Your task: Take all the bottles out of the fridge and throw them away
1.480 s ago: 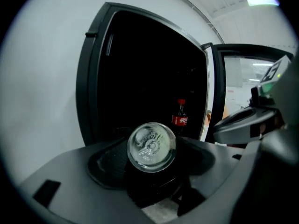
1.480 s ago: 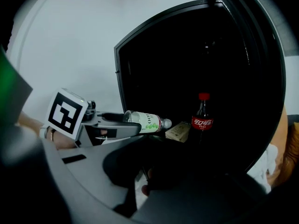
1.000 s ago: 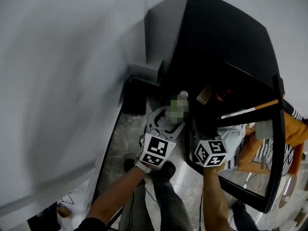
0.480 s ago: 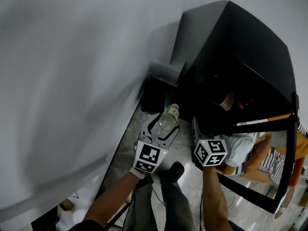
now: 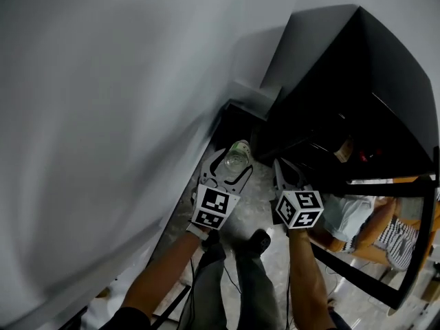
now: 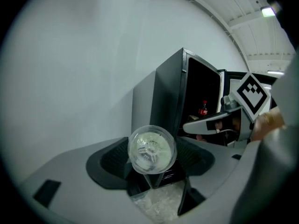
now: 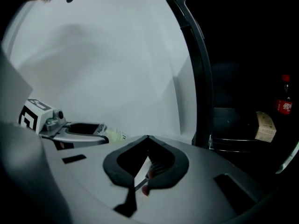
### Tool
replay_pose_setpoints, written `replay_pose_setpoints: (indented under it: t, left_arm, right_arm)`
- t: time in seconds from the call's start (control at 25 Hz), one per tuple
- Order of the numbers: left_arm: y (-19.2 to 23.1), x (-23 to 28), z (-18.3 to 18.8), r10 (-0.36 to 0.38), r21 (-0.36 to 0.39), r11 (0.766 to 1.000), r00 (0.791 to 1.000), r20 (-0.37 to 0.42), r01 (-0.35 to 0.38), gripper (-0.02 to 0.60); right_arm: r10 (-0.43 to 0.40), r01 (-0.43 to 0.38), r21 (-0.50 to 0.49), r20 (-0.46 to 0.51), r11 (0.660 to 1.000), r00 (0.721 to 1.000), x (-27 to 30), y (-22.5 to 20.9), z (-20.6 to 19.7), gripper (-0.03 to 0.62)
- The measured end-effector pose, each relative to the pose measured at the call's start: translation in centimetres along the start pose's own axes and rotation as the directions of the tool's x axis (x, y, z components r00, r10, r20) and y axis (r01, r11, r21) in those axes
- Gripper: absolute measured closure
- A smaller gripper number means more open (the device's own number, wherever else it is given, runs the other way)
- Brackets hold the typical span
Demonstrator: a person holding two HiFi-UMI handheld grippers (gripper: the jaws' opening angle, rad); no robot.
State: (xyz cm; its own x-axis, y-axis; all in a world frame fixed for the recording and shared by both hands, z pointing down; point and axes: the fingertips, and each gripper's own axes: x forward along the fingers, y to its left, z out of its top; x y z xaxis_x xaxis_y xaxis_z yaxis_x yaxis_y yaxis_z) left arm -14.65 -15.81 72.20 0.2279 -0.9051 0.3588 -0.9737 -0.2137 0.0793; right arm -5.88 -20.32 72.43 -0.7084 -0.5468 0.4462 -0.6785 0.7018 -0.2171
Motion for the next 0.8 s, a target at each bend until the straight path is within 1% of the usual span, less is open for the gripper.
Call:
replay_pose_setpoints:
  t: [0.12,0.24,0.32,0.44,0.56,0.72,0.8]
  left_arm:
    - [2.4,2.4,-1.1,0.014,-0.002,1.0,1.0,-0.022,-0.014,0.262]
    - [4.5,5.6,-2.2,0.025,0.025,0.999,0.998,-0.052,-0.023,0.262]
    - [5.4,7.9,-2.9,0.02,0.052,0.998,0.997,-0.081,-0.016,0.262]
    - [6.3,11.0,-3.7,0.005,0.067,0.998,0.994,-0.11,0.002,0.262]
    - [6.7,13.1,-4.0,0.001,0.069,0.998,0.994,-0.108,0.007,0.261]
    - [7.5,15.1,-4.2,0.01,0.092,0.996,0.996,-0.087,-0.002,0.261]
    - [8.1,15.9,-4.2,0.013,0.084,0.996,0.997,-0.079,-0.006,0.261]
  right_arm:
    - [0.016,-0.016,0.005,-0.007,1.0,1.0,2.9,0.4,0.1,0.592]
    - [0.024,-0.023,0.023,-0.019,0.999,1.0,6.2,0.1,0.1,0.592]
    - [0.024,-0.023,0.046,-0.031,0.999,0.999,8.2,-0.5,0.0,0.592]
    - [0.012,-0.009,0.068,-0.045,0.998,0.999,10.5,-1.6,0.0,0.592]
    - [0.01,-0.006,0.075,-0.05,0.997,0.999,11.4,-2.6,0.2,0.592]
    - [0.012,-0.007,0.081,-0.064,0.997,0.998,11.6,-3.8,-0.2,0.592]
    - [0.005,0.001,0.086,-0.071,0.996,0.997,11.3,-4.5,-0.4,0.592]
